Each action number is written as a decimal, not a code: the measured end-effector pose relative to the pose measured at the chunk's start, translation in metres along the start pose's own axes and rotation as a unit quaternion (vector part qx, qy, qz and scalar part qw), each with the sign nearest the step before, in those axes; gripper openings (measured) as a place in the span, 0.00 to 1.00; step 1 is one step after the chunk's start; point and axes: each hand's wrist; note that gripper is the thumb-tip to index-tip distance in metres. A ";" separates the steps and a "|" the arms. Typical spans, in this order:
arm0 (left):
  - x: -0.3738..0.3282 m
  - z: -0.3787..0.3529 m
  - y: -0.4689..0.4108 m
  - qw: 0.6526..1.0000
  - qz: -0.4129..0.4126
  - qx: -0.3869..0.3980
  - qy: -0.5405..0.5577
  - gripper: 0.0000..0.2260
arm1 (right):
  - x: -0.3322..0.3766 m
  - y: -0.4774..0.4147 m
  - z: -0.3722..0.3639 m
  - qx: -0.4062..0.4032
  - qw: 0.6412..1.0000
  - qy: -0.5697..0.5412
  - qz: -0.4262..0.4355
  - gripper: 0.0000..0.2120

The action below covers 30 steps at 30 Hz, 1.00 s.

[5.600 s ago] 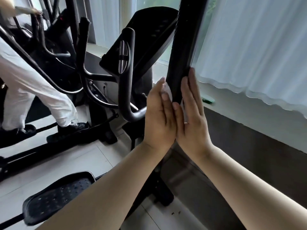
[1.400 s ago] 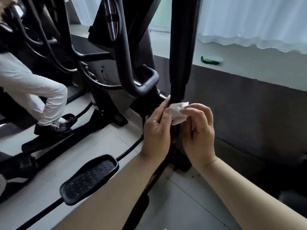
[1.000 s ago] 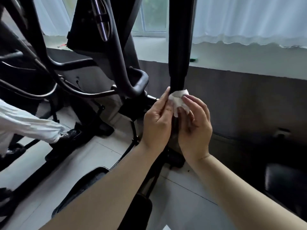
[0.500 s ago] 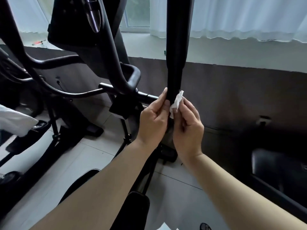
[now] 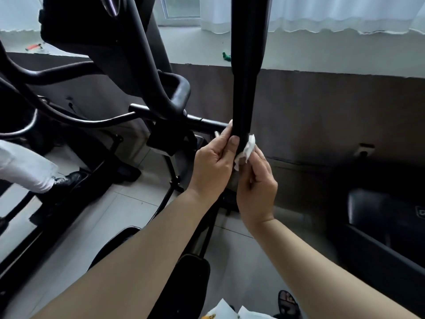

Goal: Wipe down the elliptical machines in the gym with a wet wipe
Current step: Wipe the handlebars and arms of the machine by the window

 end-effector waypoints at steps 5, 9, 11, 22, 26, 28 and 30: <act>0.009 0.002 0.003 1.000 0.024 0.018 0.008 0.16 | -0.021 0.014 0.008 0.048 0.993 0.041 -0.105 0.09; 0.014 0.000 0.004 0.997 0.051 0.032 0.055 0.17 | 0.011 -0.006 0.002 0.032 0.999 -0.014 0.012 0.16; 0.015 0.001 0.006 0.992 0.069 0.052 0.093 0.16 | 0.031 -0.023 -0.004 0.019 0.997 -0.034 0.073 0.18; 0.015 0.000 0.021 0.990 0.090 0.007 0.106 0.16 | -0.012 -0.012 0.023 0.197 0.930 0.195 0.244 0.45; 0.001 -0.008 0.032 0.976 0.079 -0.079 0.187 0.22 | 0.014 -0.040 0.017 0.171 0.913 0.209 0.306 0.33; -0.005 -0.016 0.047 0.970 0.055 -0.141 0.189 0.21 | 0.022 -0.038 0.013 0.178 0.911 0.211 0.306 0.29; -0.004 -0.027 0.062 0.975 0.013 -0.156 0.159 0.21 | 0.025 -0.034 0.017 0.206 0.908 0.211 0.298 0.26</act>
Point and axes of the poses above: each hand's wrist, its own y-axis away from the middle knuckle, its own z-axis out of the back of the hand, x = y × z, and after that the axes turned 6 degrees about -y, right-handed
